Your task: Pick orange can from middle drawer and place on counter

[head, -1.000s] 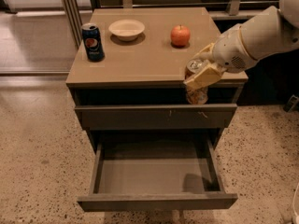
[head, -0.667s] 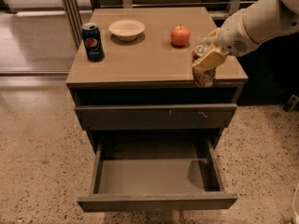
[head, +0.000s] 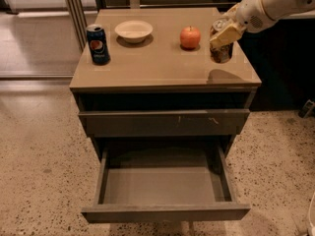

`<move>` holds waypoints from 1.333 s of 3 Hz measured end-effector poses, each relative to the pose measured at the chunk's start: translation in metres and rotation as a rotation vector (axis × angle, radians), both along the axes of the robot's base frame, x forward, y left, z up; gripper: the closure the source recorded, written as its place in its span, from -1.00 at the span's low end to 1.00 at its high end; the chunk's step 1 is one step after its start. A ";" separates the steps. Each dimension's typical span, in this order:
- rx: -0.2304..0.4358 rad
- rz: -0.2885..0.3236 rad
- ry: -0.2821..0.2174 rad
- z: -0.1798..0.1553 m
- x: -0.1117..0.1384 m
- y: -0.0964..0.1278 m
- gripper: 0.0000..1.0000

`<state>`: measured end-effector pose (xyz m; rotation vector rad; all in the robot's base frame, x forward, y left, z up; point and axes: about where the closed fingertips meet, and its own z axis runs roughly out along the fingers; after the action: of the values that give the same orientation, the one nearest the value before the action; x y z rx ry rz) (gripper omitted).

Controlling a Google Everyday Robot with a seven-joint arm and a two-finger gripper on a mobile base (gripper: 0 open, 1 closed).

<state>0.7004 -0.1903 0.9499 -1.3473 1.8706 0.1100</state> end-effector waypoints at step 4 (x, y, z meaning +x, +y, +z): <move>0.215 -0.108 0.104 -0.043 0.031 -0.020 1.00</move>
Offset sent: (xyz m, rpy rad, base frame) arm 0.0350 -0.0257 -0.0266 0.2063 0.0485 -0.1066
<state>0.7309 -0.2106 0.9070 -1.1104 1.9527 0.3221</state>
